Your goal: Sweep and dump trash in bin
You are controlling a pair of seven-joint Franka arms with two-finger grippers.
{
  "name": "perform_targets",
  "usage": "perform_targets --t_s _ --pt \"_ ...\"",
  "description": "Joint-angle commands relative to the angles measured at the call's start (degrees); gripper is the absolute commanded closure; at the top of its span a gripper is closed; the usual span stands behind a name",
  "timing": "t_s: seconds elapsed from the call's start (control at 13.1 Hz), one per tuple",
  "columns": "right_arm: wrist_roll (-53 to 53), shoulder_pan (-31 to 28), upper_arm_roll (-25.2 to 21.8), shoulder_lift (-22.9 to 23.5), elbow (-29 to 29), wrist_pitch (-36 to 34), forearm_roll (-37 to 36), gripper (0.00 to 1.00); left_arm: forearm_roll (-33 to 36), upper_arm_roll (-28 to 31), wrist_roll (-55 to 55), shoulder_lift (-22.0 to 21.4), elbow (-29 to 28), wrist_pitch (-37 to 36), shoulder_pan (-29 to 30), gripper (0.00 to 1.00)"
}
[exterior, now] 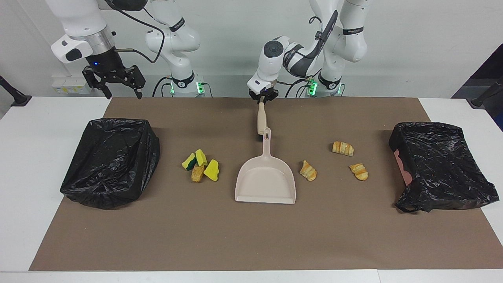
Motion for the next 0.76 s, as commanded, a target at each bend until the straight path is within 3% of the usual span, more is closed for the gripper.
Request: perform_targets --t_s 0.0,0.31,0.69 --pt "-1.35 -0.32 0.24 -0.33 -0.06 -0.19 -0.12 0.0 -0.55 1.09 -1.08 -3.79 -1.15 -5.39 2.59 1.0" --pt "-1.44 -0.41 0.24 -0.33 -0.06 -0.19 -0.12 0.0 2.77 0.91 -0.38 -5.9 0.33 -12.52 12.34 1.0" --pt "-1.7 -0.49 0.24 -0.77 -0.24 -1.76 -1.08 0.0 11.14 0.91 6.71 -3.8 4.63 -13.32 22.72 1.0"
